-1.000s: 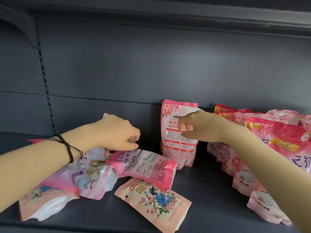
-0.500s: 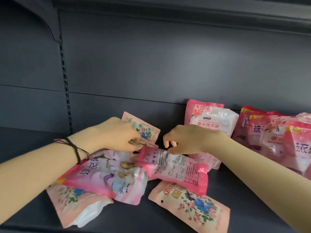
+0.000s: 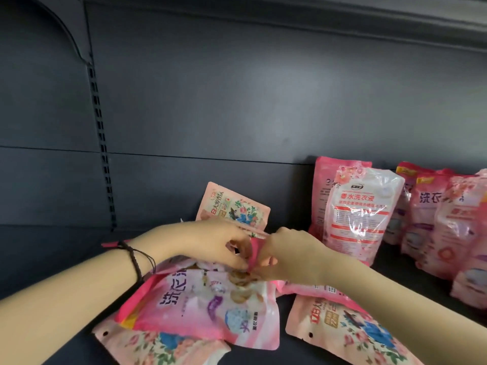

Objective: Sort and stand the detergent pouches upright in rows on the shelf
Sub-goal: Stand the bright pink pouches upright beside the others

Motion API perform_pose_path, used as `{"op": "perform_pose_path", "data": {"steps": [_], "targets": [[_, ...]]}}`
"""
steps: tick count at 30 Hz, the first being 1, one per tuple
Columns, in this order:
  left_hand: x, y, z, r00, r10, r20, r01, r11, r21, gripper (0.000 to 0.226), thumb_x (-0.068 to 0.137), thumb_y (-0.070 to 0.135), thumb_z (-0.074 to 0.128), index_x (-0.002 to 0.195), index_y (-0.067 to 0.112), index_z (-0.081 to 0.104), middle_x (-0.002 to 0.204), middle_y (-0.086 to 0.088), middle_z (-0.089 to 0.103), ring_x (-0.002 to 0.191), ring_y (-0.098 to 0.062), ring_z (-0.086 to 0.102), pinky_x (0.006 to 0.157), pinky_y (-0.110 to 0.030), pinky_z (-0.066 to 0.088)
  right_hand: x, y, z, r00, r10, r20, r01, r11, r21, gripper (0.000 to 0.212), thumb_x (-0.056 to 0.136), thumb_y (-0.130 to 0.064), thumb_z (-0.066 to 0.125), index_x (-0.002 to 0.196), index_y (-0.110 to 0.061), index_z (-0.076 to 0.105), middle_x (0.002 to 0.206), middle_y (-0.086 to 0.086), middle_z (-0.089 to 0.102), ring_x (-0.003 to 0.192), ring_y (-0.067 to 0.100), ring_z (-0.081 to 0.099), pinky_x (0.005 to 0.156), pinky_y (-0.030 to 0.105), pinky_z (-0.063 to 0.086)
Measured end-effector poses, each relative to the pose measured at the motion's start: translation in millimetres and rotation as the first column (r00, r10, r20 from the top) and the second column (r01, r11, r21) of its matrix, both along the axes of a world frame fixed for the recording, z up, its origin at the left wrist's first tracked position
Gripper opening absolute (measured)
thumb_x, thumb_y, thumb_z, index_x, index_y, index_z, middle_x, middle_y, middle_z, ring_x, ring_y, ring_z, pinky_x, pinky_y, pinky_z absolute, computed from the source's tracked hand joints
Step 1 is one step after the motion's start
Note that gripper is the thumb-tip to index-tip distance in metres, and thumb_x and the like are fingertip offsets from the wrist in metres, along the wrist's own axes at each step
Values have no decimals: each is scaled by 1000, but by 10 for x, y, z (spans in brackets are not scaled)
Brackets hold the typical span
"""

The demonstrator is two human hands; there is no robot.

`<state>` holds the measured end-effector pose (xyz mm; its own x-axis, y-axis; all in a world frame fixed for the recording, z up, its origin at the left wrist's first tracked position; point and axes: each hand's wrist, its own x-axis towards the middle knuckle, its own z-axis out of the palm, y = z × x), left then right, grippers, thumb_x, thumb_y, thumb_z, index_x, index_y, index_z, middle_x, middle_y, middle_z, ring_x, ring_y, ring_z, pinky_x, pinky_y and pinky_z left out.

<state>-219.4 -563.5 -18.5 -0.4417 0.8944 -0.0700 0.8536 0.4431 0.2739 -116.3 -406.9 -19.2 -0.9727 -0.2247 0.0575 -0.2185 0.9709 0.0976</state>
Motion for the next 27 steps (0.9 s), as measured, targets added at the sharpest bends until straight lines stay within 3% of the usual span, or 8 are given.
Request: {"op": "perform_pose_path", "data": {"steps": [3, 6, 9, 14, 17, 21, 24, 27], "targets": [[-22, 23, -120, 1000, -24, -9, 24, 999, 46, 29, 81, 50, 68, 105, 34, 63, 104, 17, 64, 96, -4, 57, 85, -25, 49, 41, 54, -26, 976, -23, -218, 20, 1000, -16, 26, 87, -33, 42, 71, -16, 55, 79, 2, 63, 74, 29, 61, 69, 32, 52], [-27, 111, -179, 996, 31, 79, -54, 949, 312, 24, 79, 40, 75, 100, 34, 64, 104, 16, 64, 96, 0, 58, 89, -17, 47, 75, 272, 33, 928, -82, -362, -17, 965, -262, 37, 85, -35, 40, 67, -11, 62, 67, 3, 65, 61, 22, 61, 60, 35, 53], [-71, 230, -75, 977, 51, 206, -151, 850, 505, 26, 77, 30, 79, 100, 28, 66, 109, 16, 63, 106, -3, 58, 99, -25, 46, 151, 433, 205, 877, -168, -449, -88, 864, -496, 27, 91, -12, 53, 69, -3, 65, 53, -6, 55, 46, 8, 45, 49, 16, 39], [-43, 414, -52, 868, -60, 493, -251, 803, 540, 30, 79, 17, 76, 107, 7, 70, 103, -6, 73, 94, -14, 68, 89, -34, 54, 290, 579, 262, 847, -399, -350, -112, 511, -852, 36, 98, -17, 50, 76, 11, 58, 54, 2, 37, 47, 10, 29, 46, 21, 26], [38, 544, -76, 850, -67, 523, -327, 711, 623, 21, 81, 13, 73, 96, -1, 71, 94, -18, 73, 85, -22, 68, 85, -34, 53, 425, 599, 190, 846, -427, -319, -110, 445, -889, 26, 96, -23, 54, 82, -5, 67, 46, -12, 47, 42, 1, 39, 46, 13, 33], [250, 729, 44, 848, -124, 515, -345, 609, 714, 8, 81, 8, 72, 75, 5, 69, 60, 6, 67, 57, 0, 59, 61, -14, 48, 670, 690, 77, 860, -474, -190, 0, 373, -928, 11, 86, -27, 68, 95, -20, 70, 79, -11, 74, 73, 8, 70, 69, 29, 58], [433, 954, 129, 851, -154, 503, -371, 501, 782, 10, 79, 14, 75, 76, 5, 71, 64, 5, 69, 60, 1, 63, 60, -11, 49, 778, 832, 52, 822, -548, -154, -31, 227, -973, 26, 86, -27, 68, 83, -1, 71, 80, 9, 75, 79, 33, 71, 77, 49, 58], [605, 1221, 130, 794, -199, 574, -477, 381, 792, 7, 78, 16, 76, 83, 12, 72, 77, 3, 73, 72, -3, 69, 65, -15, 52, 830, 1023, 72, 832, -546, -103, -88, 54, -995, 25, 85, -24, 68, 86, 1, 72, 86, 12, 76, 81, 29, 73, 78, 42, 59]]}}
